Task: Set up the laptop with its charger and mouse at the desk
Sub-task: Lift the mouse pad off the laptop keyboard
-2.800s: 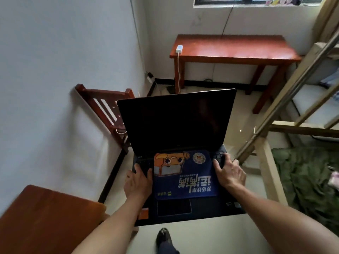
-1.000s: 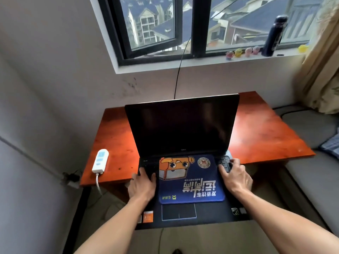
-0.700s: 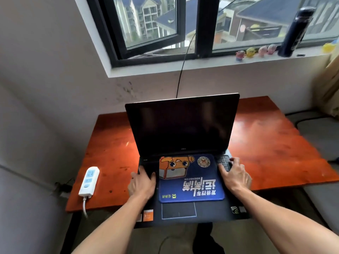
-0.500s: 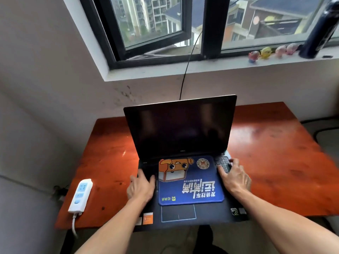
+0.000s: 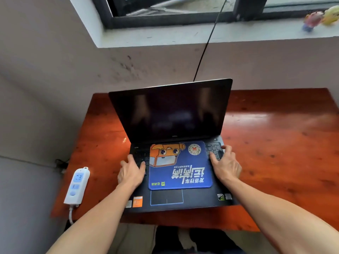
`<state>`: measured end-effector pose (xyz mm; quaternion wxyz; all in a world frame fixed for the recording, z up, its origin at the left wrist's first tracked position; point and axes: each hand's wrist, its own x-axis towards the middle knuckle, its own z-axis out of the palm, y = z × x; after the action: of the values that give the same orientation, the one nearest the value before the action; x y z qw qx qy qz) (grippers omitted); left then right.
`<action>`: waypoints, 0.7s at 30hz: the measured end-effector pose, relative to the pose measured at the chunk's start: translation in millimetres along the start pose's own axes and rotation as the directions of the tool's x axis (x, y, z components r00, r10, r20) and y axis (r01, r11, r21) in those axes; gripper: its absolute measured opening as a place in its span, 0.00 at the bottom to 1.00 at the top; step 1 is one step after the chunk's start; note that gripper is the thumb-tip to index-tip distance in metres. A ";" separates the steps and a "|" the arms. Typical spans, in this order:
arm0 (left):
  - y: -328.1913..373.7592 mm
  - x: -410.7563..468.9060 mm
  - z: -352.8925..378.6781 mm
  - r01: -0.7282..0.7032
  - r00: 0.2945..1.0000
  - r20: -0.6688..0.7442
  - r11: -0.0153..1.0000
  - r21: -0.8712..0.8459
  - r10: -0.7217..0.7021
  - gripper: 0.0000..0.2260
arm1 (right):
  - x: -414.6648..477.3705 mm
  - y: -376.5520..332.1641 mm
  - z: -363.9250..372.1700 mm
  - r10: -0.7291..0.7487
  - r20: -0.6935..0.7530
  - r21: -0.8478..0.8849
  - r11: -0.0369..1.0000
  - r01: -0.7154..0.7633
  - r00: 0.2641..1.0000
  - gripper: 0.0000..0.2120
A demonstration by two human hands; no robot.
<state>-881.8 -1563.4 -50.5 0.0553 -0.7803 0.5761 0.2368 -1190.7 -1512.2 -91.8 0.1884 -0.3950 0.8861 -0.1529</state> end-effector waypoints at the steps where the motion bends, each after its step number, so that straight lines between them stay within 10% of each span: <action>1: -3.2 4.4 -1.0 -0.002 1.000 0.003 1.000 -0.001 0.002 0.24 | -2.9 -3.2 4.3 0.006 -0.002 0.005 1.000 -0.006 1.000 0.23; 21: -31.0 24.6 -0.6 -0.113 0.983 0.156 0.985 0.128 0.092 0.27 | -36.3 -47.5 22.2 0.220 0.120 -0.202 0.960 -0.193 0.968 0.26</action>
<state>-847.5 -1574.9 -66.4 0.1391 -0.7241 0.6246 0.2574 -1127.7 -1517.8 -83.6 0.2271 -0.3261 0.9175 -0.0195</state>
